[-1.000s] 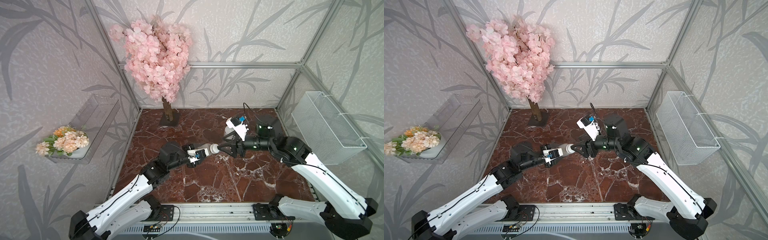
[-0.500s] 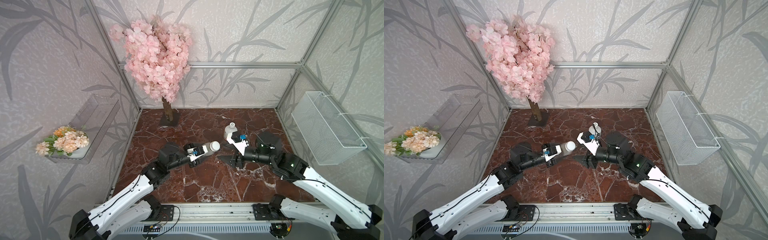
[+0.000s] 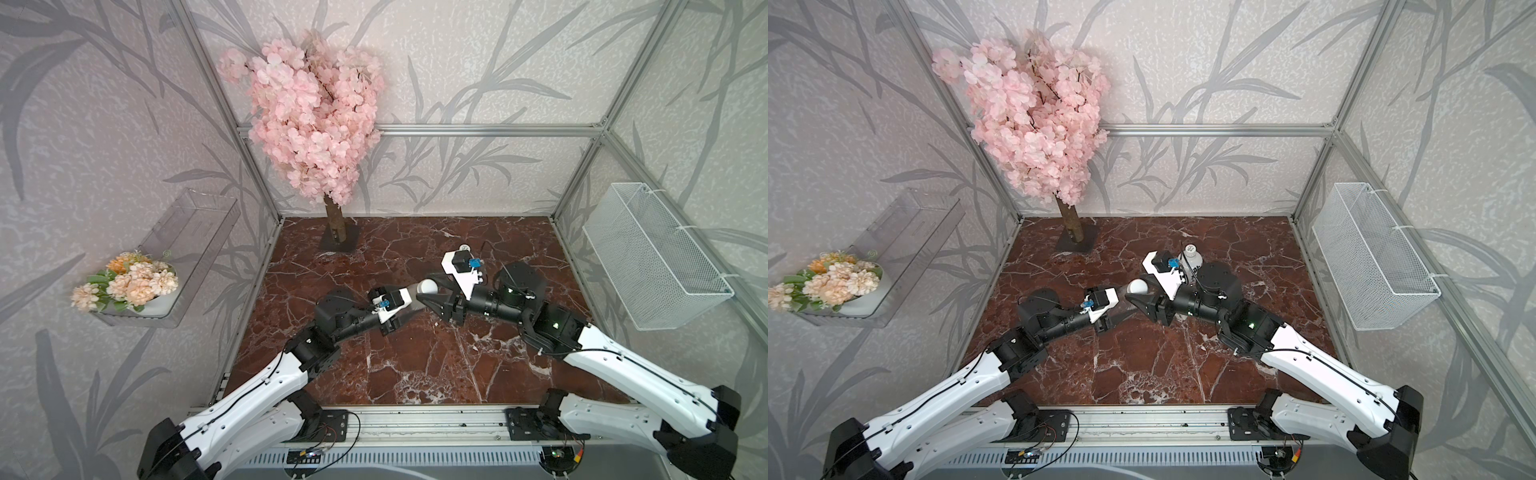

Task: Screw on the bottle caps
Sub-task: Screw the bottle cap onto the plastic bottle, then place the plastic bottle at the center of the board.

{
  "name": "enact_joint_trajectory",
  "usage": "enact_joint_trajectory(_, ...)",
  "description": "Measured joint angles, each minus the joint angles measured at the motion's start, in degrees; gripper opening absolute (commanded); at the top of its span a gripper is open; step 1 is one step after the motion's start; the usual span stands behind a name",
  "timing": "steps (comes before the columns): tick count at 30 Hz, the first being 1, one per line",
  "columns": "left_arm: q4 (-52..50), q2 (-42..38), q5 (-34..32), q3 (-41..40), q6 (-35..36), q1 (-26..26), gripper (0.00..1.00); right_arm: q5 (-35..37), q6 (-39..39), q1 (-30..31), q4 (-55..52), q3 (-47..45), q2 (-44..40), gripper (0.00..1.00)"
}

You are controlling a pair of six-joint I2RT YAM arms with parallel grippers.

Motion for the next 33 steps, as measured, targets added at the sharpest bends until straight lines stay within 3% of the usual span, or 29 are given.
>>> enact_joint_trajectory(3, 0.85, 0.0, -0.2, -0.09, -0.61, 0.0, 0.47, -0.04, 0.9, 0.31, 1.07, -0.02, 0.61, 0.43)
enact_joint_trajectory(7, 1.2, 0.0, -0.63, -0.33, -1.36, 0.0, 0.54, 0.5, 1.07, 0.55, 1.64, -0.02, 1.03, 0.17)
enact_joint_trajectory(11, 1.92, -0.17, -1.6, -0.76, -2.03, 0.0, 0.85, 0.92, 1.92, 0.57, 2.16, -0.02, 1.29, 0.05)
enact_joint_trajectory(12, 2.27, -0.24, -1.88, -0.83, -2.4, 0.0, 0.99, 1.09, 2.14, 0.61, 2.36, -0.02, 1.33, 0.03)
enact_joint_trajectory(24, 2.29, -9.18, -10.12, -3.39, -3.08, 0.0, 1.0, 10.19, -3.34, 0.66, -0.5, 3.48, 9.64, 0.0)
enact_joint_trajectory(33, 3.21, -20.48, -27.41, -9.66, -1.55, 0.0, 1.0, 15.87, -4.9, 0.66, 5.99, 0.66, 20.61, 0.0)
